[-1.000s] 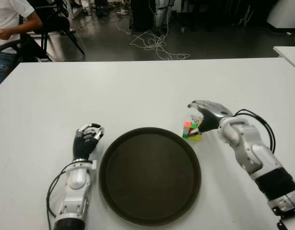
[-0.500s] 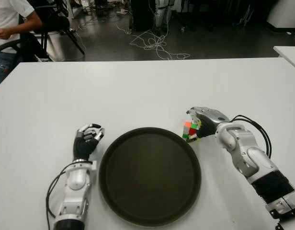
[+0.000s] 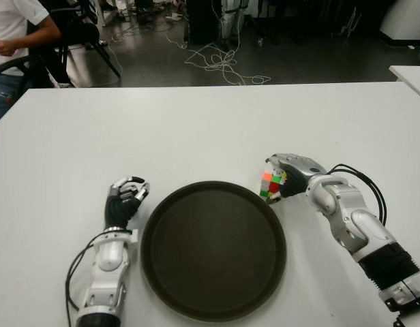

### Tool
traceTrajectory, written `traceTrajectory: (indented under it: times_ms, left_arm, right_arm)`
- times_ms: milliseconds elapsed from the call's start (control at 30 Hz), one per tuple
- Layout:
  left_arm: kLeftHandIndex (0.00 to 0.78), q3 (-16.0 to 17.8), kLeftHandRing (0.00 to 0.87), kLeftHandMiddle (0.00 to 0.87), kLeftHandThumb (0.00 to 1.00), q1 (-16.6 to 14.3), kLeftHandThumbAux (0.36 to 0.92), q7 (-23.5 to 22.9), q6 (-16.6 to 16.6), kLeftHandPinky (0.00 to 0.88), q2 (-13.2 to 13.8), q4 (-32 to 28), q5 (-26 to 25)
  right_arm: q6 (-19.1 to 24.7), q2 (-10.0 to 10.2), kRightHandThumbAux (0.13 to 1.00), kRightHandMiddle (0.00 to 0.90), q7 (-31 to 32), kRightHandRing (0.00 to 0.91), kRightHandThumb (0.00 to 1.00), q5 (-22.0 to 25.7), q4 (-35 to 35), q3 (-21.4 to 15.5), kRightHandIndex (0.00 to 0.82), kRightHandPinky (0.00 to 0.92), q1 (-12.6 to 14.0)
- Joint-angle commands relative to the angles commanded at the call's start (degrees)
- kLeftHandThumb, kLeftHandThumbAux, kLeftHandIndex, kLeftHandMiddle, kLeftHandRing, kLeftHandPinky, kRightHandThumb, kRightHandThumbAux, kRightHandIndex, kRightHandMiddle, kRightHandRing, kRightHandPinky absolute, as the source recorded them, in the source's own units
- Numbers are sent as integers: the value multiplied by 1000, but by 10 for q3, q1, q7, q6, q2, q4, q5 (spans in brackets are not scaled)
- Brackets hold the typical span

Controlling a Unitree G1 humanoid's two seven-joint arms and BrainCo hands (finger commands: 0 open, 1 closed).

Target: Pick up the Rubik's Cube and put it in the plate

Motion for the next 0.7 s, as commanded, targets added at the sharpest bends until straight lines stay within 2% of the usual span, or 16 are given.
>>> traceTrajectory:
  times_ms: [700]
  left_arm:
    - [442, 4, 817, 799, 704, -2, 708, 5, -3, 791, -4, 6, -3]
  right_arm:
    - [-1, -5, 733, 0, -8, 0, 0, 0, 1, -3, 0, 0, 8]
